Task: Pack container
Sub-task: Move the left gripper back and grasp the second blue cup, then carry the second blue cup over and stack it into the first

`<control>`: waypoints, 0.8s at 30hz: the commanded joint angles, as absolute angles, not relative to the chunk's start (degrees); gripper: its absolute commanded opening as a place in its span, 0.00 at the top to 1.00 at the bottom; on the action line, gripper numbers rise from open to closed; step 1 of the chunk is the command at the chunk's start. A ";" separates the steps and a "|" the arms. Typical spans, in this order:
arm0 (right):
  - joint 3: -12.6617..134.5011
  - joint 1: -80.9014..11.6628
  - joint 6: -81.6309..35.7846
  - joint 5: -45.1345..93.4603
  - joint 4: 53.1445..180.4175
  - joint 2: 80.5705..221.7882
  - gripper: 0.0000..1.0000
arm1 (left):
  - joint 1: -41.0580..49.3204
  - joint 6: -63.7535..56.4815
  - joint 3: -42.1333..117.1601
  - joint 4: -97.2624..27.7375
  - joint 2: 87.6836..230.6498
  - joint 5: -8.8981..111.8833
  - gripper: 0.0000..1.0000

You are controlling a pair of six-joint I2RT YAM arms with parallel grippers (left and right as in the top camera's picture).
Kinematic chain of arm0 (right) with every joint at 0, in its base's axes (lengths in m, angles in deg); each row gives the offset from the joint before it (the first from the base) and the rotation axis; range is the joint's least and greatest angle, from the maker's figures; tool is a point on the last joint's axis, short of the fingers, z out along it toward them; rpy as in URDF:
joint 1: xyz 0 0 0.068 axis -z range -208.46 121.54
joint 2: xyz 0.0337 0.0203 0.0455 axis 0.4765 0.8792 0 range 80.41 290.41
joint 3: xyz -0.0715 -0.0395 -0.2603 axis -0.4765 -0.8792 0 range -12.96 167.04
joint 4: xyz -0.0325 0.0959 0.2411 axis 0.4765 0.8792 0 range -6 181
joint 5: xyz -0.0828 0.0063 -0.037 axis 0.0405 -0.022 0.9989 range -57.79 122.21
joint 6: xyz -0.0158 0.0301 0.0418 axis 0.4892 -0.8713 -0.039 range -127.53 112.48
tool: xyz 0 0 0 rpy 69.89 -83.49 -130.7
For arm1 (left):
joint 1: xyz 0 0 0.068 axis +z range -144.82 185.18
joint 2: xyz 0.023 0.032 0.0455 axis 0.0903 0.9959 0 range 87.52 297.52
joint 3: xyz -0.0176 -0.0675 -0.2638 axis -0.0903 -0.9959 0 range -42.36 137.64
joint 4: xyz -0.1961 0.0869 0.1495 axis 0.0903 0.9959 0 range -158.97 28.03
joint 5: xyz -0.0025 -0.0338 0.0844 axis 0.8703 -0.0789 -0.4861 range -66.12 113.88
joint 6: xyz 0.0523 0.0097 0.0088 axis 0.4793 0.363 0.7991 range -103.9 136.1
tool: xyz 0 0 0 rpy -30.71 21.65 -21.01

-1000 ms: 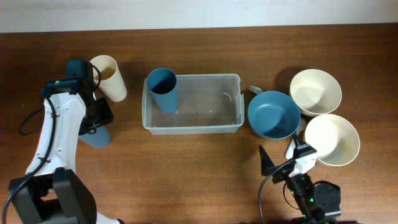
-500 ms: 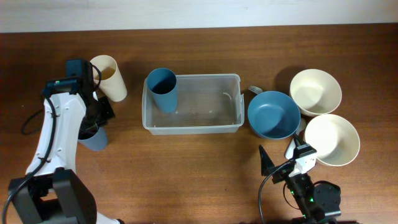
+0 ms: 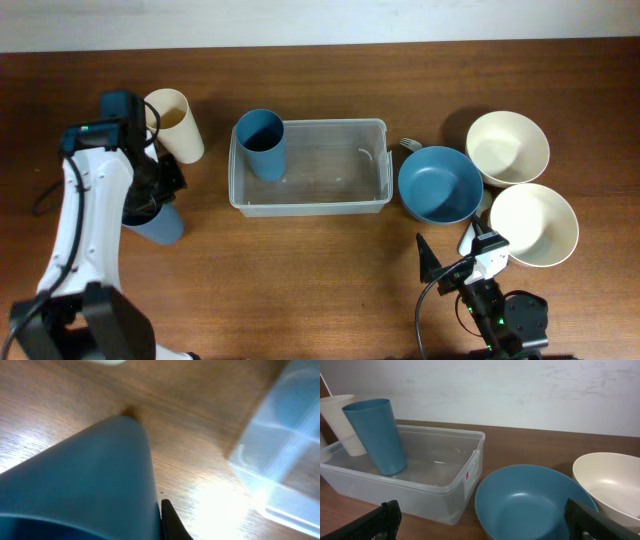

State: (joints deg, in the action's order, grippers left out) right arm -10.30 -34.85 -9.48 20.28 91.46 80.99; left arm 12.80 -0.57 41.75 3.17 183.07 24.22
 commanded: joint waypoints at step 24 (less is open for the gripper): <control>-10.80 -35.24 -9.92 20.41 91.46 80.61 0.01 | -10.22 4.16 55.17 -7.93 166.67 26.07 0.98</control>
State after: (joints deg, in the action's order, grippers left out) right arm -10.30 -34.85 -9.46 20.26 91.46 80.99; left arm -8.88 2.89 54.19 -6.77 166.70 25.85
